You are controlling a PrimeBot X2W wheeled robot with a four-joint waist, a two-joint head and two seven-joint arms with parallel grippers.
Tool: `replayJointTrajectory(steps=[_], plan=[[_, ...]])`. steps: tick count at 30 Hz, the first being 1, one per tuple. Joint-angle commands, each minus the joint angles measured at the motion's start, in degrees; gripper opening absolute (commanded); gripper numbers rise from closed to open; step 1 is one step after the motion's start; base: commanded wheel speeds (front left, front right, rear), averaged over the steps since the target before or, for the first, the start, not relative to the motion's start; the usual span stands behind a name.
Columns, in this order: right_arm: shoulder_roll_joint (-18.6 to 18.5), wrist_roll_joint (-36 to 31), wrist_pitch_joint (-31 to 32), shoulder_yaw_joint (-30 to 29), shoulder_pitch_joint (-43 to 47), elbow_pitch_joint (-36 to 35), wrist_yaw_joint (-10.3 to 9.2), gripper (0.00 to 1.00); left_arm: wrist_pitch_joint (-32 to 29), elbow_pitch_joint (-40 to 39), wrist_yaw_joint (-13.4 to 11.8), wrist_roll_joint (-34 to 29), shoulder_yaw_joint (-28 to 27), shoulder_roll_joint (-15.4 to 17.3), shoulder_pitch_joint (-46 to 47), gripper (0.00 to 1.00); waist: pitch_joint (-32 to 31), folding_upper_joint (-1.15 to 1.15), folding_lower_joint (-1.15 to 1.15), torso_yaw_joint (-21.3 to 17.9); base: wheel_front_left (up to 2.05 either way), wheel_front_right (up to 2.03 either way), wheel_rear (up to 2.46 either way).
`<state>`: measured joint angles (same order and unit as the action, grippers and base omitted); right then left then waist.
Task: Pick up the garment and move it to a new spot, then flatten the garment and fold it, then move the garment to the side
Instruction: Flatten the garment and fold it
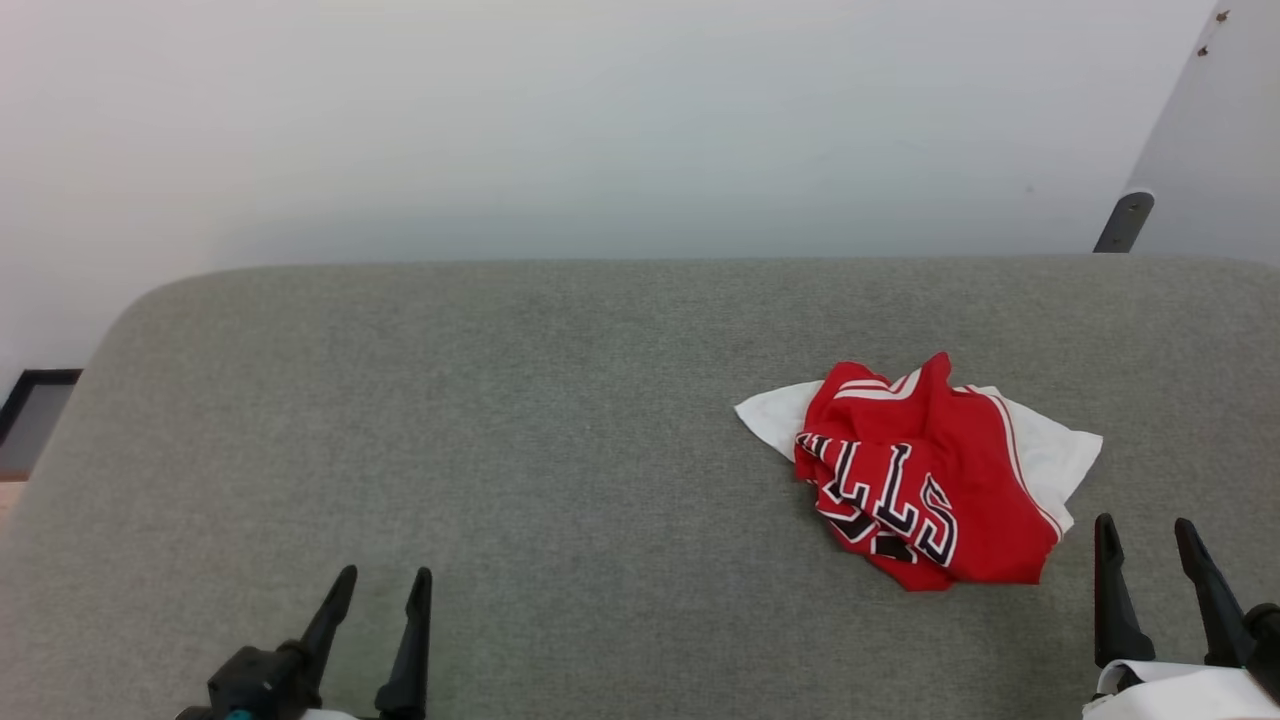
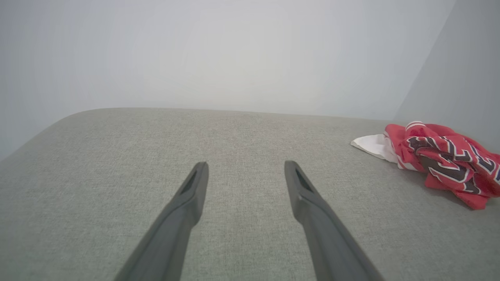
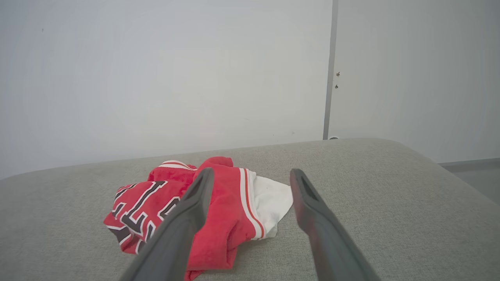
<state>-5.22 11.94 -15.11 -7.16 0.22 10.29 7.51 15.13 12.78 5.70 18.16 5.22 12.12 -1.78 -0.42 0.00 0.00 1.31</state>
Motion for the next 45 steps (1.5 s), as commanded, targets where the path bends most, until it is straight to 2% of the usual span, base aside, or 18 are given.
replayJointTrajectory(steps=[1,5,10,13,16,21,24,25,28,31,37,45], plan=[[0.16,0.02,-0.06,0.13,-0.26,-0.09,-0.04,1.0,0.01,-0.26,0.45,-0.44,-0.27,-0.35,-0.41,1.0,0.03,0.0,0.0,-0.3,0.0,0.0,0.0],[0.45,0.19,-0.06,0.52,-0.94,-0.05,-0.04,1.0,0.01,-0.18,0.94,-0.22,0.08,-0.44,-0.07,1.0,0.34,0.0,0.0,-1.31,0.0,0.0,0.0],[0.91,0.63,-0.06,1.63,-2.33,-0.01,-0.04,1.0,-1.97,1.78,1.6,-0.25,3.16,2.07,6.33,1.0,1.96,0.0,0.0,-4.27,0.0,0.0,0.0],[1.35,0.9,-0.06,2.04,-2.9,0.23,-0.04,1.0,-6.28,3.42,1.8,0.75,6.64,4.03,12.87,1.0,3.43,0.0,0.0,-6.81,0.0,0.0,0.0],[1.7,1.31,-0.06,2.33,-3.66,0.56,-0.04,1.0,-10.51,5.09,1.77,3.15,13.26,6.82,20.63,1.0,4.95,0.0,0.0,-9.77,0.0,0.0,0.0],[2.23,2.13,-0.06,3.53,-5.64,0.87,-0.04,1.0,-19.45,10.71,1.73,11.5,23.05,11.52,31.81,1.0,8.14,0.0,0.0,-15.6,0.0,0.0,0.0],[2.31,2.98,-0.06,4.02,-6.98,1.05,-0.04,1.0,-28.39,14.33,1.77,20.56,28.64,12.56,36.43,1.0,9.82,0.0,0.0,-19.07,0.0,0.0,0.0],[2.31,2.98,-0.06,4.02,-6.98,1.05,-0.04,1.0,-28.39,14.33,1.77,20.56,28.64,12.56,36.43,1.0,9.82,0.0,0.0,-19.07,0.0,0.0,0.0],[2.37,4.8,-0.06,5.32,-8.1,1.42,-0.04,1.0,-36.25,16.46,1.72,28.07,32.81,15.53,41.6,1.0,11.41,0.0,0.0,-22.27,0.0,0.0,0.0],[2.36,6.59,-0.06,5.47,-8.58,1.45,-0.04,1.0,-41.03,19.22,1.74,32.86,35.77,16.33,45.6,1.0,12.82,0.0,0.0,-24.6,0.0,0.0,0.0],[2.41,8.56,-0.06,7.01,-9.28,1.57,-0.04,1.0,-45.21,25.12,1.74,34.98,41.41,17.41,53.76,1.0,15.32,0.0,0.0,-27.52,0.0,0.0,0.0],[2.39,10.16,-0.06,8.18,-10.21,1.79,-0.04,1.0,-45.2,33.02,1.74,37.93,45.98,17.6,57.62,1.0,16.85,0.0,0.0,-28.78,0.0,0.0,0.0]])
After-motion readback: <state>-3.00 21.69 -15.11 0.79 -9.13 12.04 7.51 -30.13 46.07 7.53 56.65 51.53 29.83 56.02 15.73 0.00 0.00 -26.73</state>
